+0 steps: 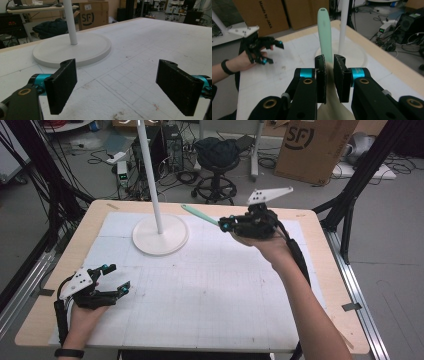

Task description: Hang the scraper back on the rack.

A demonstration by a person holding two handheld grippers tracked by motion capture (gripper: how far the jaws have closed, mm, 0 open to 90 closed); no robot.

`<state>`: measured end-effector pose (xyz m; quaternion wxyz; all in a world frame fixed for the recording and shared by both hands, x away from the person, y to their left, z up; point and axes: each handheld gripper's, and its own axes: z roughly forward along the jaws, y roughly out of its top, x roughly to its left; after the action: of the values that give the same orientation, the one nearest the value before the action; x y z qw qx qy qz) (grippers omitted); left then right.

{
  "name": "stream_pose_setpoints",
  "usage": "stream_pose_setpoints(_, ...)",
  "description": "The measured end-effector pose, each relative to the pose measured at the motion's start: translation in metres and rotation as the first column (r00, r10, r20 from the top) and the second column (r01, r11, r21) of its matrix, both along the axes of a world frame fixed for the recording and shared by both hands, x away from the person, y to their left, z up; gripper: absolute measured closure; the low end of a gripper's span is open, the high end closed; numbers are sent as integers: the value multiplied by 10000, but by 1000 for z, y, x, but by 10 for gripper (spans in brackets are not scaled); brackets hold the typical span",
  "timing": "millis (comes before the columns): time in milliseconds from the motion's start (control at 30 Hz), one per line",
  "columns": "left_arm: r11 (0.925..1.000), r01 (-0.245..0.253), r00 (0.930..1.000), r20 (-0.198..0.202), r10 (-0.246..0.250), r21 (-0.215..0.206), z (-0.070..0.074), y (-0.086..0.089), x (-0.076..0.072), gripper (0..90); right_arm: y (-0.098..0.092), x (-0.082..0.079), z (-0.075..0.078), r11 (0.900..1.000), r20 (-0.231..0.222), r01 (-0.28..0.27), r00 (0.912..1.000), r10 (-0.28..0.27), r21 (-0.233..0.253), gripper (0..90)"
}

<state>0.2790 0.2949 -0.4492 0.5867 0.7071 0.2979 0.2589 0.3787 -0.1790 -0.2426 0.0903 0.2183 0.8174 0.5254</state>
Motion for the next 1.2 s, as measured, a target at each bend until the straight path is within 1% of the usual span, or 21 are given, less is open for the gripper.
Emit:
stream_pose_setpoints(33, 10000, -14, 10000, 32, 14, -34, 0, 0, 0, 176, 2, 3, 7, 10000, 27, 10, 10000, -10, 34, 815)
stream_pose_setpoints(67, 10000, -10, 10000, 31, 10, -23, 0, 0, 0, 176, 6, 8, 21, 10000, 158, 62, 9999, -63, 73, 815)
stream_pose_setpoints(100, 10000, -7, 10000, 17, 7, -19, 0, 0, 0, 176, 6, 8, 21, 10000, 158, 62, 9999, -63, 73, 815)
stream_pose_setpoints(333, 10000, 22, 10000, 9, -22, -7, 0, 0, 0, 176, 19, 28, 65, 9997, 566, 154, 9983, -165, 200, 815)
stream_pose_setpoints(367, 10000, 16, 10000, 13, -16, -6, 0, 0, 0, 176, 20, 29, 71, 9996, 549, 192, 9983, -202, 183, 815)
stream_pose_setpoints(400, 10000, 24, 10000, 8, -24, -14, 0, 0, 0, 176, 22, 33, 76, 9997, 662, 201, 9976, -210, 140, 815)
stream_pose_setpoints(567, 10000, 36, 10000, -1, -36, -26, 0, 0, 0, 176, 32, 44, 99, 9992, 698, 379, 9968, -386, 112, 815)
stream_pose_setpoints(767, 10000, 39, 10000, 33, -39, -17, 0, 0, 0, 176, 41, 54, 119, 9982, 847, 491, 9951, -517, 335, 815)
stream_pose_setpoints(867, 10000, 62, 10000, 52, -62, -11, 0, 0, 0, 176, 46, 58, 127, 9980, 943, 529, 9940, -559, 339, 815)
stream_pose_setpoints(933, 10000, 68, 10000, 51, -68, -22, 0, -1, 0, 176, 49, 60, 132, 9979, 986, 593, 9932, -614, 244, 815)
stream_pose_setpoints(1067, 10000, 73, 10000, 58, -73, 3, 0, -1, 0, 177, 53, 63, 139, 9969, 1074, 681, 9916, -720, 398, 814)
stream_pose_setpoints(1200, 9999, 104, 9999, 93, -104, 38, 0, -1, 0, 177, 57, 68, 143, 9958, 1063, 854, 9904, -883, 317, 815)
